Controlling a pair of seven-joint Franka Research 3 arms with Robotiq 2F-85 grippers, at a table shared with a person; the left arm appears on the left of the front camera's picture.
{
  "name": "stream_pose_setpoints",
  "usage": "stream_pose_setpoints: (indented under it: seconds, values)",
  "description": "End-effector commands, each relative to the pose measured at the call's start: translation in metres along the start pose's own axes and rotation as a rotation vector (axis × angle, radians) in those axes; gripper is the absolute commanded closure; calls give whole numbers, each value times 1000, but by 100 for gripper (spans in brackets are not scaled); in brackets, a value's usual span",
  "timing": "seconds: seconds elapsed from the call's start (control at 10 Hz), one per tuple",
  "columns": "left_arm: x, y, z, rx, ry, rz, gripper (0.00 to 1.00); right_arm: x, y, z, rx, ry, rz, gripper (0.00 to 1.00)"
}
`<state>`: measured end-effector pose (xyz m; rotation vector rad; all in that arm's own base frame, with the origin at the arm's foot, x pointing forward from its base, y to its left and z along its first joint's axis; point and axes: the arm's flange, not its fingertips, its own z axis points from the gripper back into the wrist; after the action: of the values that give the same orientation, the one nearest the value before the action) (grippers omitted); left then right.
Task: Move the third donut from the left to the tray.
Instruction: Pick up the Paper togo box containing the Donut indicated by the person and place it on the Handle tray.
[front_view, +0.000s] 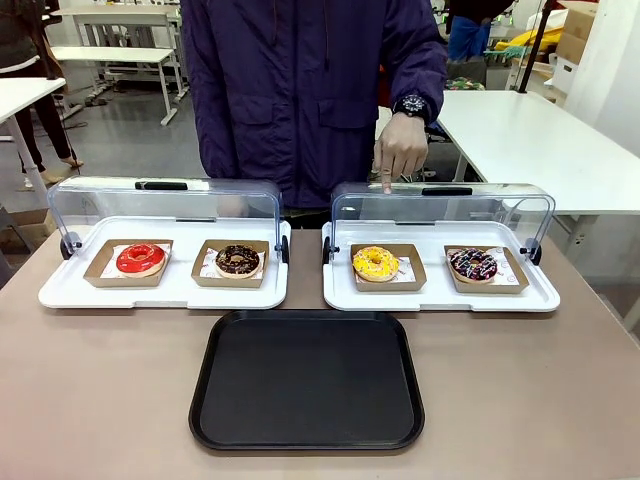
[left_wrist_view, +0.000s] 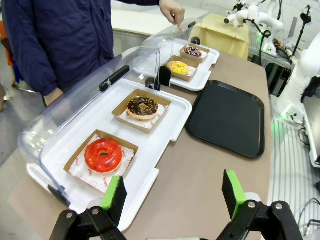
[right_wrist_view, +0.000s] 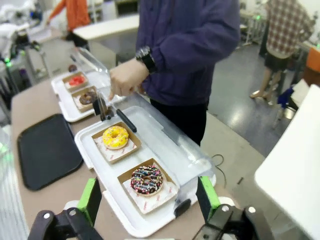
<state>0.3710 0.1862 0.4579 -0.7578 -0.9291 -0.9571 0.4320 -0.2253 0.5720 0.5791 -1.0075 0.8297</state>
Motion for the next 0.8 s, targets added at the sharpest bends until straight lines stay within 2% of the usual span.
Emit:
stream_pose_setpoints:
  seconds: [0.0,0.2,0.4,0.6,0.7]
  values:
    - [2,1,0,-3,-8,-6,0,44,-21,-17,91,125,74,0]
    - [2,1,0,-3,-8,-6,0,86,-24,-64,195,204,129,0]
    - [2,1,0,-3,-8,-6,0,90,-11,-101,266,202,137,0]
    - [2,1,0,-3,-8,-6,0,87,5,-125,237,196,134,0]
    - [2,1,0,-3,-8,-6,0,92,-10,-119,260,191,150,0]
